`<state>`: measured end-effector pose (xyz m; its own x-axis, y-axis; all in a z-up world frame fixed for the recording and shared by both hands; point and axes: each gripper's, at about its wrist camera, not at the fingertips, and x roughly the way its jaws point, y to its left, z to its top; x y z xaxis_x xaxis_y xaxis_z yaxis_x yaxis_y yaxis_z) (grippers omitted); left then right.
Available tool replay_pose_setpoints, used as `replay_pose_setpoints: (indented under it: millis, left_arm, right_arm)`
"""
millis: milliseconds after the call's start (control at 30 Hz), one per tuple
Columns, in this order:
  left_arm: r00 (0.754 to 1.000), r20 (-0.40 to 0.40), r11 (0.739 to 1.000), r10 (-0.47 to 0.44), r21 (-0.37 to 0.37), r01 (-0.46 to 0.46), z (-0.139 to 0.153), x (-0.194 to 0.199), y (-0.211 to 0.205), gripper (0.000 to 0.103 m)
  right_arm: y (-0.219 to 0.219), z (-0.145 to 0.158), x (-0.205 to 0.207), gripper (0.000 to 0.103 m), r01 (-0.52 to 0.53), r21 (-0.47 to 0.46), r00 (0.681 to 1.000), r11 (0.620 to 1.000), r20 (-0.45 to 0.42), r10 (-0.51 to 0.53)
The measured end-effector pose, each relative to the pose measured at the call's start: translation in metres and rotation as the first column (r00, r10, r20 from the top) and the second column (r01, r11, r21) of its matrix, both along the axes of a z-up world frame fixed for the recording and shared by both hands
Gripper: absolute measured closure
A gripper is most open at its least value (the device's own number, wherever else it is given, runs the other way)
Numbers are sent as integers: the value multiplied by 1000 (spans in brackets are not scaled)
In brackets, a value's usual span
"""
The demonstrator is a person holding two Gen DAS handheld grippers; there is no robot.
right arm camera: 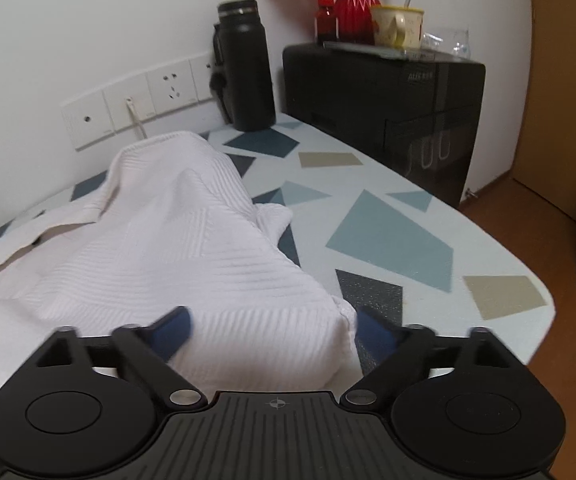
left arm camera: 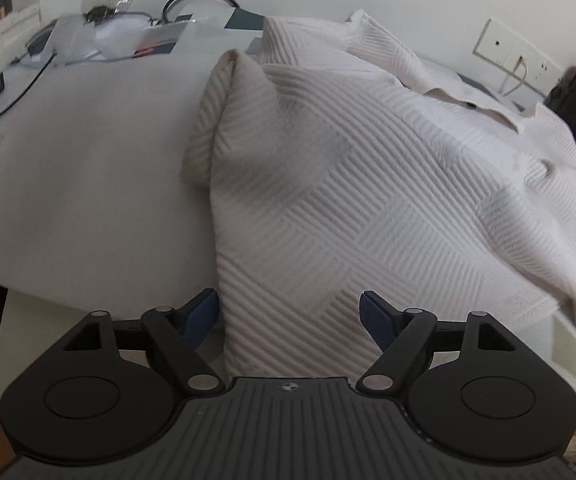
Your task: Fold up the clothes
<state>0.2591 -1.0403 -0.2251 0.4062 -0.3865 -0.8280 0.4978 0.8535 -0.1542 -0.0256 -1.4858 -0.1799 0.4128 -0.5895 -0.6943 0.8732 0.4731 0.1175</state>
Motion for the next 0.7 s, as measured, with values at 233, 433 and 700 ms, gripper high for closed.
replay_pose_setpoints:
  millis: [233, 433, 700]
  left_arm:
    - [997, 70, 999, -26, 49, 23, 0, -8, -13, 44]
    - [999, 34, 1000, -4, -19, 5, 15, -4, 15, 96]
    - [992, 122, 992, -43, -116, 57, 51, -34, 38, 96]
  right_arm:
    - [-11, -29, 26, 10, -82, 39, 996, 996, -43, 84]
    - [22, -25, 40, 86, -213, 100, 975, 972, -46, 218]
    - [45, 20, 3, 95, -173, 52, 977, 983, 134, 165]
